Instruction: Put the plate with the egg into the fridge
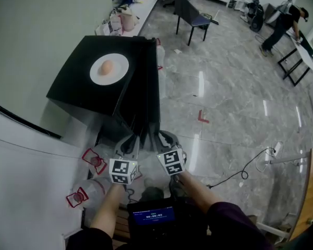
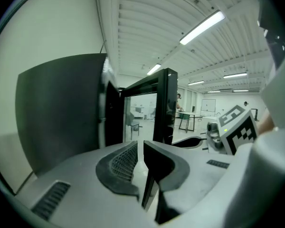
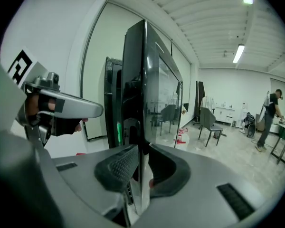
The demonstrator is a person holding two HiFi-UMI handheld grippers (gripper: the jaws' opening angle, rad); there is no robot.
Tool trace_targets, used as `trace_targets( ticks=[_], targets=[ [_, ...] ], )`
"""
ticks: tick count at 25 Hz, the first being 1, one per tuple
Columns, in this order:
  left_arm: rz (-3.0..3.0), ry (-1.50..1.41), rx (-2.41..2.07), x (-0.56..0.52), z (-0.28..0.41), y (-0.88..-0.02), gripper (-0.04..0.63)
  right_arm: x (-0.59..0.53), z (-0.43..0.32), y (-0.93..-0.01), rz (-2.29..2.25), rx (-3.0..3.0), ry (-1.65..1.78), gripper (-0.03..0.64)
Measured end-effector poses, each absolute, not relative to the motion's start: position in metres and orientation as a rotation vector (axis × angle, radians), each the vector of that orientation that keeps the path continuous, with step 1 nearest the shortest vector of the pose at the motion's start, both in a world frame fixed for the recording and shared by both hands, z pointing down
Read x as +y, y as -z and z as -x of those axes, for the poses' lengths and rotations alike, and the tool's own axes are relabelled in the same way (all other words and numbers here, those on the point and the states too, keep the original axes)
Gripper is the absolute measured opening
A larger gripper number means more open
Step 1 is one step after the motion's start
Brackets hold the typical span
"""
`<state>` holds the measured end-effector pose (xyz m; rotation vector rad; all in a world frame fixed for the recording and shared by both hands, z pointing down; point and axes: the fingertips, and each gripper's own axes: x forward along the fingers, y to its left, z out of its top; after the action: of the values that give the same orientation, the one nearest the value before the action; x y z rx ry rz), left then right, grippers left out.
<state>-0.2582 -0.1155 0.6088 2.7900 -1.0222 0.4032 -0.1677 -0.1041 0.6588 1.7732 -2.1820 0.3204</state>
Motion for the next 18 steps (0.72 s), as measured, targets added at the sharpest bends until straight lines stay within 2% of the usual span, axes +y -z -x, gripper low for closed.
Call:
trace_targets(
  ticks=[8,18],
  targets=[
    [-2.913,-0.433,-0.826,-0.094,0.173,-0.592,0.012,-0.090,0.129,-0.659,-1.694,-2.194,-0.309,0.074],
    [-2.940,-0.436,-0.759,-0.085,0.136,-0.594,0.012,-0.058,0.086,-0.642,-1.831,-2.134,-0.252,0.074]
  ],
)
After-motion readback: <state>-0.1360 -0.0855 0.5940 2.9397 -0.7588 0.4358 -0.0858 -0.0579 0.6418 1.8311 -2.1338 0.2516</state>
